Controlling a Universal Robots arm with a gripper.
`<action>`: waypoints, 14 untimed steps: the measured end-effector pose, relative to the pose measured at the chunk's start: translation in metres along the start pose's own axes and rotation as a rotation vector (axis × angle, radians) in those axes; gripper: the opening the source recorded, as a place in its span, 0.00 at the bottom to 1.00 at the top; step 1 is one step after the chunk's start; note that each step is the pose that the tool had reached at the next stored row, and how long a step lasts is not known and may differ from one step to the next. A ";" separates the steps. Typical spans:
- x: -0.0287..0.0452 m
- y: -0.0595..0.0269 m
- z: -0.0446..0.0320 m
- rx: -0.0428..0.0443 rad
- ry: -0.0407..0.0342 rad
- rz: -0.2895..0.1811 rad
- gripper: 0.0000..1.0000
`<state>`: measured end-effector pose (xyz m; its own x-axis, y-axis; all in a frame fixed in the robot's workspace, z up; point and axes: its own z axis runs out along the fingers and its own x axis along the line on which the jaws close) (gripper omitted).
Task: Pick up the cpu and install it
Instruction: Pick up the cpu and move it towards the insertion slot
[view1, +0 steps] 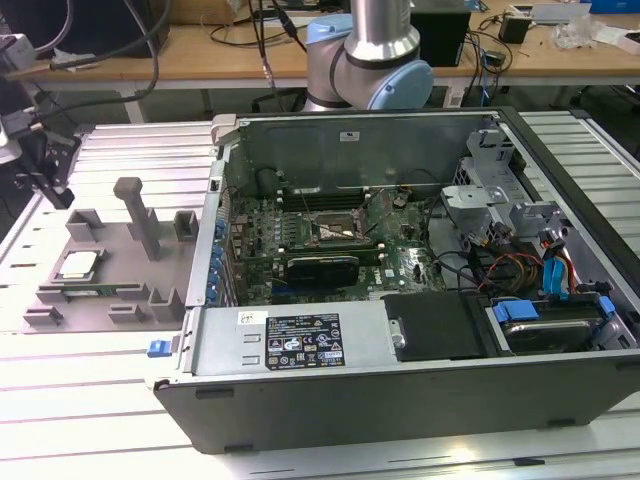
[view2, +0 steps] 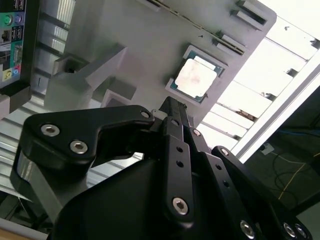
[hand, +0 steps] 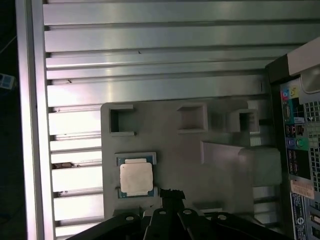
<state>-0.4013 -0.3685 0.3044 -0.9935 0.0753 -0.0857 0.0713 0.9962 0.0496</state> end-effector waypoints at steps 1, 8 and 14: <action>0.0012 -0.0002 0.0026 0.0000 -0.0001 0.000 0.11; 0.0049 -0.0013 0.0206 0.0002 0.0027 0.000 0.11; 0.0120 -0.0025 0.0349 0.0005 0.0056 0.000 0.11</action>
<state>-0.4102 -0.3686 0.2686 -0.9939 0.0753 -0.0801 0.0715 0.9962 0.0491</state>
